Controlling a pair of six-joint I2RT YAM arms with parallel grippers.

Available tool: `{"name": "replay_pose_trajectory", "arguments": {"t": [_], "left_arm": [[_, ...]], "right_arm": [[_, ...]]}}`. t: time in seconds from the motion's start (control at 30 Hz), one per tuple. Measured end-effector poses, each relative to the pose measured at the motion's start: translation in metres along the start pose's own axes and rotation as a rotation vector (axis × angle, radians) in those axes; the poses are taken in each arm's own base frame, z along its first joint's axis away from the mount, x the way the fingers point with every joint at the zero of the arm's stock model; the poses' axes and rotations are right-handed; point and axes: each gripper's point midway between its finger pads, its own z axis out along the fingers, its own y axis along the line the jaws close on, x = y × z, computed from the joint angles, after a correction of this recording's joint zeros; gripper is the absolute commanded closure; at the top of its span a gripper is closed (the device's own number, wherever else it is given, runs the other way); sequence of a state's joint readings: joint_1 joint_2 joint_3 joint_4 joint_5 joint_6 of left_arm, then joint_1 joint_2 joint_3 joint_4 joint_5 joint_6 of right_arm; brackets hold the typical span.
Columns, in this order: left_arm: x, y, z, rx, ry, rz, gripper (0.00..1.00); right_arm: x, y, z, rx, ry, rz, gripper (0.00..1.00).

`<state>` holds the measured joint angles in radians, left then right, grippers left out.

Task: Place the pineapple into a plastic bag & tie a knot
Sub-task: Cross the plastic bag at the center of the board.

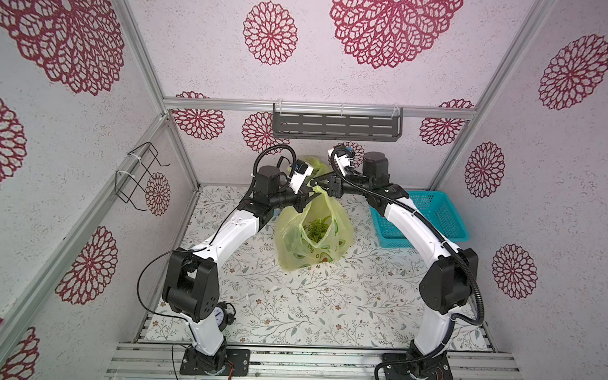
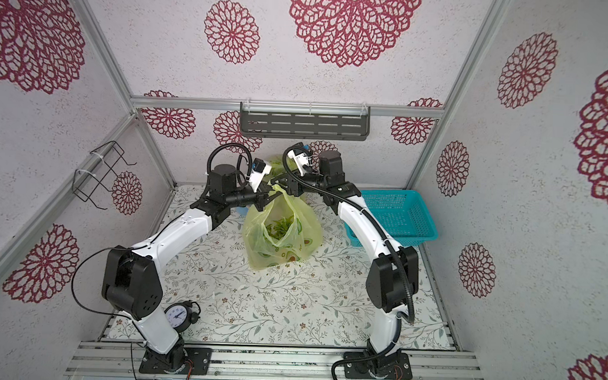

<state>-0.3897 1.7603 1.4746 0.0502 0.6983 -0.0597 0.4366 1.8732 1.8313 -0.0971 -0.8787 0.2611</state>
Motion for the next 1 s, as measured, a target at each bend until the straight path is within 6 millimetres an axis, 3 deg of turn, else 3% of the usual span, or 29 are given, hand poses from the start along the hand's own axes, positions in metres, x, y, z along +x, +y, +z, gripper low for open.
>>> {"name": "replay_pose_trajectory", "arguments": {"t": [0.07, 0.27, 0.43, 0.7, 1.0], "left_arm": [[0.0, -0.001, 0.0, 0.003, 0.001, -0.001, 0.96], [0.01, 0.004, -0.007, -0.036, 0.02, -0.011, 0.52], [0.029, -0.008, -0.039, -0.096, 0.051, -0.012, 0.33], [-0.01, -0.033, -0.076, -0.13, -0.029, 0.086, 0.24], [-0.06, -0.038, -0.066, -0.093, -0.088, 0.205, 0.28]], "right_arm": [[0.001, 0.001, 0.0, -0.007, 0.006, 0.005, 1.0], [0.001, -0.004, 0.0, 0.019, -0.001, 0.008, 1.0], [0.006, -0.013, 0.001, 0.057, -0.004, 0.026, 1.0], [0.008, -0.017, 0.001, 0.072, -0.015, 0.055, 1.0], [0.003, -0.015, 0.001, 0.064, -0.032, 0.052, 1.0]]}}
